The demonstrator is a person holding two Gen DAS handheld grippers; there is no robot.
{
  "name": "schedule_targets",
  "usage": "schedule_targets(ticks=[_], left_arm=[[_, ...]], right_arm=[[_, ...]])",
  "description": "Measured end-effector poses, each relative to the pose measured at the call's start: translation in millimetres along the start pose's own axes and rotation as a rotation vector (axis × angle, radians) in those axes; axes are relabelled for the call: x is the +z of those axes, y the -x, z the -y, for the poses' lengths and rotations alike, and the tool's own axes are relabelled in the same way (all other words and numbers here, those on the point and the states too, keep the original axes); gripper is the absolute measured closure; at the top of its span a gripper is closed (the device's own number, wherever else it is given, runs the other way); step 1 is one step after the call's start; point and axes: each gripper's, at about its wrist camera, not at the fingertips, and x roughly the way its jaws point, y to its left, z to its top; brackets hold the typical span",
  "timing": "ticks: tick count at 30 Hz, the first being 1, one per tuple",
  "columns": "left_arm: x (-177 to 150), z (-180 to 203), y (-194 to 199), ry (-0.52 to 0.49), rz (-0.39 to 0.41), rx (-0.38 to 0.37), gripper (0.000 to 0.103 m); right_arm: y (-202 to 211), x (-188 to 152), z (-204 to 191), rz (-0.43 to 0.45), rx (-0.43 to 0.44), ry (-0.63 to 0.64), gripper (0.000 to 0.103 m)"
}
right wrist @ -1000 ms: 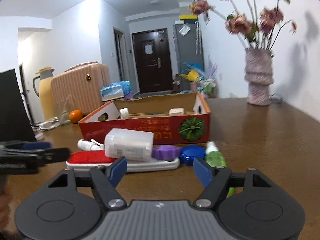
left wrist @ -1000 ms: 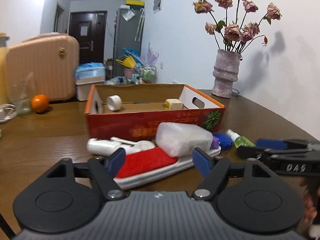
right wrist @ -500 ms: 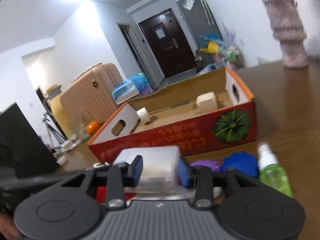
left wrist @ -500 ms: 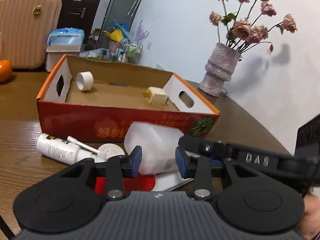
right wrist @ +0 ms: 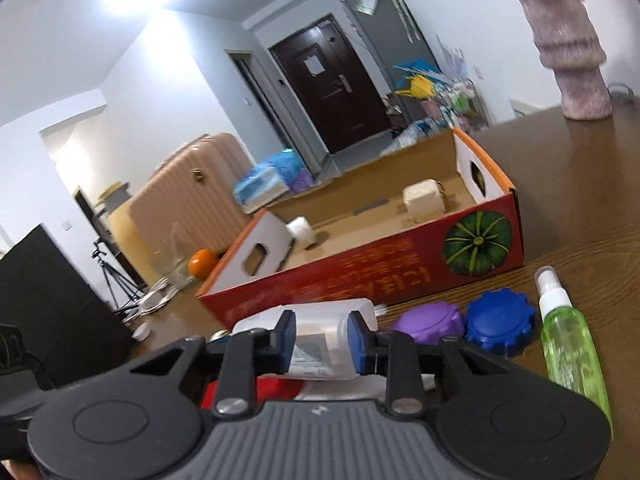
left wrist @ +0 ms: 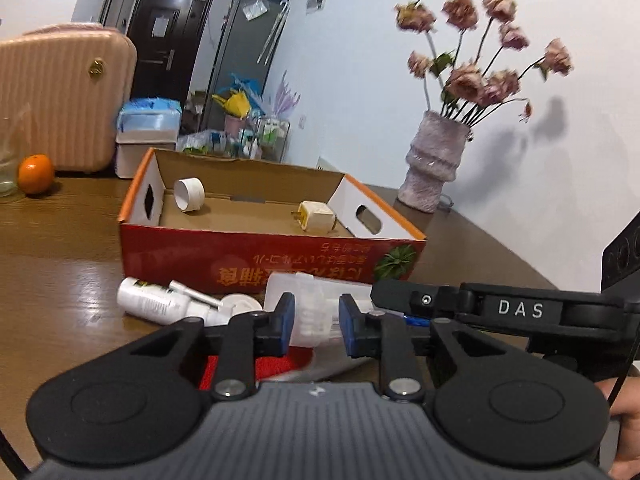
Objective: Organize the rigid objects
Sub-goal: 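Grasp the white plastic container with the right tool, then carry the white container with the right tool over the cardboard box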
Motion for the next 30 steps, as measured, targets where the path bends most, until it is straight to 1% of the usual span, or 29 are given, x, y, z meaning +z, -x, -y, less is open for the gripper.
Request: schedule_targets(ticks=[3,5,7,10,11,12,15,18,20,21,22,24,25,26,28,30], left_arm=[[-13.9,5.4,26.8,-0.005,0.004,-0.006,0.079],[-27.7,9.4,45.6,0.006,0.008,-0.016,0.079],[-42.4,14.9,59.6,0.011,-0.01,-0.023,0.079],[-64.8,20.3,73.3,0.015,-0.036,-0.033,0.079],[-71.1,21.0,78.4,0.018,-0.026,-0.032,0.079],[-76.5,20.4,80.4,0.023,-0.035,-0.03,0.079],[-85.0,14.0,80.9,0.059,-0.068,-0.051,0.079],[-90.1,9.4,79.5,0.061,-0.082,-0.055,0.077],[-90.9,3.9,78.4,0.081,-0.084,-0.079,0.076],[-90.6,2.5,77.4,0.085,-0.082,-0.086,0.076],[-89.5,0.5,76.4,0.087,-0.085,-0.087,0.073],[-85.4,-2.8,74.8,0.092,-0.082,-0.077,0.063],[-82.9,-5.7,73.4,0.101,-0.078,-0.072,0.053],[-80.0,-8.5,71.1,0.113,-0.076,-0.069,0.05],[-74.4,-11.5,64.1,0.127,-0.083,-0.072,0.05],[-71.6,-13.6,56.4,0.137,-0.097,-0.086,0.054]], right_arm=[[22.7,-14.1,-16.7,0.001,-0.006,0.032,0.076],[38.8,-26.0,-22.2,0.004,0.001,0.027,0.076],[53.0,-41.6,-28.7,0.001,-0.009,0.04,0.076],[69.0,-65.2,-36.0,-0.009,-0.041,0.059,0.076],[73.9,-73.8,-36.8,-0.012,-0.048,0.057,0.075],[77.7,-80.3,-37.7,-0.017,-0.045,0.059,0.075],[85.4,-92.7,-40.3,-0.037,-0.065,0.071,0.075],[86.6,-100.5,-40.6,-0.054,-0.059,0.082,0.075],[83.5,-102.5,-35.5,-0.068,-0.045,0.058,0.074],[81.8,-102.5,-31.8,-0.069,-0.036,0.041,0.072],[80.6,-102.3,-28.2,-0.064,-0.023,0.021,0.071],[77.3,-100.9,-22.5,-0.06,-0.01,-0.011,0.067],[75.7,-99.7,-20.7,-0.056,-0.011,-0.021,0.066],[74.2,-98.5,-18.8,-0.051,-0.01,-0.029,0.066],[69.6,-95.7,-14.9,-0.053,0.002,-0.051,0.065],[64.0,-94.2,-11.2,-0.057,0.014,-0.079,0.065]])
